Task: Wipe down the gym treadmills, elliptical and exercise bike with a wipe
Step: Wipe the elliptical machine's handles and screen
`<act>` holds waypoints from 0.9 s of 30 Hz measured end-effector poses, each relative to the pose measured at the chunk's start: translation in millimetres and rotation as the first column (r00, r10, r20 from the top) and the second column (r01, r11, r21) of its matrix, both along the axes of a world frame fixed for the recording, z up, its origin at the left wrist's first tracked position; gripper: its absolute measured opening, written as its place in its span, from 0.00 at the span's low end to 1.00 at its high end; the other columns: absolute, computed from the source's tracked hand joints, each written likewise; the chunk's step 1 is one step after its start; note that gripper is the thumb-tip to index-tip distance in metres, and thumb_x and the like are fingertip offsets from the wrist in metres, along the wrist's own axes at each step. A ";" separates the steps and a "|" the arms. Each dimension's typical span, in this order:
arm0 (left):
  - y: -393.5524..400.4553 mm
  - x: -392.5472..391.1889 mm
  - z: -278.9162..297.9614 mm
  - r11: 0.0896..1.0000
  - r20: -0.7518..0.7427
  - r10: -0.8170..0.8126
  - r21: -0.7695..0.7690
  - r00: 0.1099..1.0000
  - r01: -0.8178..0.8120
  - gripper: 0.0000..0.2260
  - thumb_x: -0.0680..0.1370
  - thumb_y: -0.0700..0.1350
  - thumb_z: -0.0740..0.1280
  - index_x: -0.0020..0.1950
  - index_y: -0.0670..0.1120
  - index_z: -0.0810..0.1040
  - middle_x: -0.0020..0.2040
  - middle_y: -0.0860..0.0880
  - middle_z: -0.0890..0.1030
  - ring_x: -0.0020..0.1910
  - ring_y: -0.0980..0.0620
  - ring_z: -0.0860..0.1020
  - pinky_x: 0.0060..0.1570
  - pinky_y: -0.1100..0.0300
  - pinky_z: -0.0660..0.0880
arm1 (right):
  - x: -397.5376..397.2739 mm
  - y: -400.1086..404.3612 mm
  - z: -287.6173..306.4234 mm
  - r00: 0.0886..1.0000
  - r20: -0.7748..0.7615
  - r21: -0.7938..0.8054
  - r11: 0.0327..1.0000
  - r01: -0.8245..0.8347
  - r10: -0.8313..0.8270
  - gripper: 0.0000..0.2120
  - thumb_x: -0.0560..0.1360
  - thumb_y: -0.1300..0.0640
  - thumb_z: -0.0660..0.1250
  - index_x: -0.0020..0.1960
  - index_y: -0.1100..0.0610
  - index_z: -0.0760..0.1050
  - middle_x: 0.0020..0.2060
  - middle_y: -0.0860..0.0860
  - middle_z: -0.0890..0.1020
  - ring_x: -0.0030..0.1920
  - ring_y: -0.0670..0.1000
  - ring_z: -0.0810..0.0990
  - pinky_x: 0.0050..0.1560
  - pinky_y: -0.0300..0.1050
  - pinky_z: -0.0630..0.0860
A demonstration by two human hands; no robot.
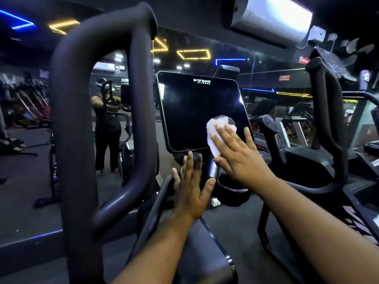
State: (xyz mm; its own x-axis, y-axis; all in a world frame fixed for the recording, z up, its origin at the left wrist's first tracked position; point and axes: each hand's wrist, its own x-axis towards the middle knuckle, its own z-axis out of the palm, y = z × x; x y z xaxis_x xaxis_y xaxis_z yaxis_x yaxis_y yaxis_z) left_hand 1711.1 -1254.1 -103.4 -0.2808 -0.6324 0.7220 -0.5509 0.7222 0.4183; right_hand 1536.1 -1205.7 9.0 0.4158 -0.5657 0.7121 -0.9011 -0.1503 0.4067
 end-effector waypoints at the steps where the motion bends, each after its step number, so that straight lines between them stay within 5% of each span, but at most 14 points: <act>1: 2.7 2.2 1.0 0.999 0.057 0.040 -0.003 0.998 -0.040 0.40 0.77 0.74 0.36 0.84 0.52 0.41 0.83 0.52 0.36 0.81 0.53 0.35 0.77 0.41 0.31 | 2.5 -3.4 5.8 0.998 0.049 0.024 0.999 0.025 -0.026 0.30 0.84 0.40 0.48 0.83 0.52 0.54 0.82 0.52 0.54 0.82 0.53 0.51 0.77 0.69 0.51; 5: 7.8 5.2 5.3 0.988 0.167 0.154 -0.029 0.974 -0.151 0.45 0.75 0.75 0.46 0.83 0.51 0.37 0.82 0.51 0.34 0.81 0.53 0.33 0.77 0.42 0.30 | 10.6 -4.0 -4.9 0.980 0.194 0.066 0.997 -0.046 0.032 0.31 0.85 0.42 0.47 0.83 0.54 0.51 0.83 0.53 0.50 0.82 0.51 0.44 0.79 0.63 0.50; 11: 4.8 2.3 2.7 0.979 0.182 0.202 -0.071 0.962 -0.192 0.47 0.74 0.72 0.54 0.83 0.47 0.40 0.84 0.49 0.37 0.82 0.50 0.39 0.77 0.39 0.35 | 3.3 2.7 -5.8 0.982 0.186 0.102 0.994 -0.043 0.023 0.33 0.84 0.37 0.44 0.83 0.53 0.48 0.83 0.51 0.50 0.82 0.49 0.46 0.79 0.65 0.50; 17: 4.8 2.2 3.3 0.969 0.184 0.238 -0.108 0.954 -0.221 0.48 0.74 0.71 0.55 0.84 0.44 0.44 0.84 0.47 0.43 0.83 0.48 0.44 0.77 0.36 0.40 | 12.5 -17.6 27.3 0.887 0.462 0.178 0.980 -0.084 -0.008 0.38 0.80 0.31 0.43 0.83 0.50 0.41 0.82 0.46 0.43 0.81 0.47 0.39 0.80 0.61 0.44; 22: 7.0 3.3 3.8 0.972 0.217 0.234 -0.059 0.948 -0.227 0.47 0.74 0.73 0.51 0.83 0.46 0.40 0.83 0.49 0.37 0.82 0.50 0.38 0.77 0.37 0.37 | 27.6 6.4 -25.1 0.937 0.350 0.127 0.992 -0.022 -0.024 0.39 0.82 0.32 0.43 0.83 0.54 0.40 0.82 0.50 0.41 0.81 0.48 0.37 0.80 0.60 0.41; 27: 9.2 4.2 8.5 0.976 0.234 0.210 0.002 0.949 -0.217 0.47 0.72 0.73 0.46 0.81 0.49 0.32 0.81 0.51 0.31 0.80 0.53 0.31 0.77 0.40 0.30 | 14.8 -10.8 15.2 0.946 0.323 0.125 0.992 -0.026 -0.016 0.38 0.81 0.32 0.47 0.83 0.52 0.45 0.83 0.49 0.46 0.82 0.49 0.42 0.79 0.61 0.43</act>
State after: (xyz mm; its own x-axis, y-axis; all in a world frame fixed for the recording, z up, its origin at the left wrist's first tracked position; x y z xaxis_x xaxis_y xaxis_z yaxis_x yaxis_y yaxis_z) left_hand 1715.3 -1244.9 -94.9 -0.2942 -0.7141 0.6352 -0.7749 0.5673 0.2788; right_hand 1550.9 -1216.5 24.1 0.1784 -0.6575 0.7320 -0.9799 -0.1863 0.0715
